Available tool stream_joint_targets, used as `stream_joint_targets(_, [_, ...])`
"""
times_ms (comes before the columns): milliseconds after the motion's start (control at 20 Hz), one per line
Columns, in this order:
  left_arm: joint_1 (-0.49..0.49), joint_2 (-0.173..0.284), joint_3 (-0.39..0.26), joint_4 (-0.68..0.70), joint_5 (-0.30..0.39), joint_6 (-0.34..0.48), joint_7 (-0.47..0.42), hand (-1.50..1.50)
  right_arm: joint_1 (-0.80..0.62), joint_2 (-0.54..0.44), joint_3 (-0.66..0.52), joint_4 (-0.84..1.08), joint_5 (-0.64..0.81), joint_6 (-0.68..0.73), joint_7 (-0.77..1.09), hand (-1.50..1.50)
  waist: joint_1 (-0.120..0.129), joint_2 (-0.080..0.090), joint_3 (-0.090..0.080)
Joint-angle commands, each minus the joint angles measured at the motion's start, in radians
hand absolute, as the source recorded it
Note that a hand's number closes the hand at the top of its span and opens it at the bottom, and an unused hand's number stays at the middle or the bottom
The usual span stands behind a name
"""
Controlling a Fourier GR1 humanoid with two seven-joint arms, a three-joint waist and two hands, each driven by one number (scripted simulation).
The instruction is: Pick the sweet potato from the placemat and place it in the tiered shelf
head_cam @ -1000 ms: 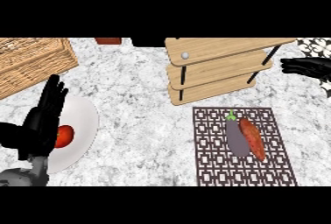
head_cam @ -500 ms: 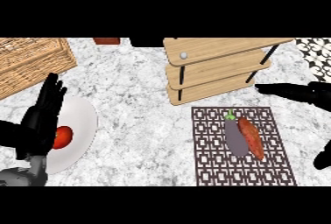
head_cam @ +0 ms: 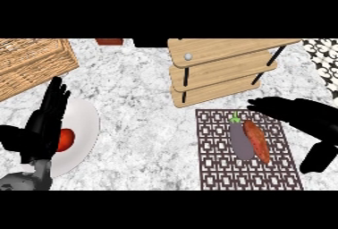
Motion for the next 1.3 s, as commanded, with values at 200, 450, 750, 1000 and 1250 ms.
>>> stream_joint_targets(200, [-0.053, -0.053, 0.034, 0.033, -0.05, -0.03, 0.033, 0.0, 0.042, 0.085, -0.019, 0.098, 0.155, -0.069, -0.072, -1.5, -0.005, -0.001, 0.0])
stream_joint_targets(450, [0.006, -0.077, 0.054, -0.006, -0.086, -0.048, 0.012, 0.0, 0.022, 0.132, -0.02, 0.225, 0.256, -0.11, -0.162, -1.5, -0.001, -0.001, 0.0])
stream_joint_targets(750, [-0.042, -0.111, 0.059, -0.016, -0.118, -0.057, 0.086, 0.0, -0.043, 0.179, -0.024, 0.389, 0.351, -0.159, -0.257, -1.5, 0.0, 0.0, 0.0])
stream_joint_targets(1000, [-0.016, -0.132, 0.084, -0.016, -0.142, -0.089, 0.065, 0.0, -0.068, 0.243, -0.047, 0.468, 0.402, -0.173, -0.277, -1.5, 0.002, 0.0, 0.0])
stream_joint_targets(1250, [0.013, -0.109, 0.152, -0.053, -0.113, -0.16, 0.078, 0.0, -0.047, 0.244, -0.08, 0.53, 0.443, -0.241, -0.382, -1.5, 0.002, -0.001, 0.0])
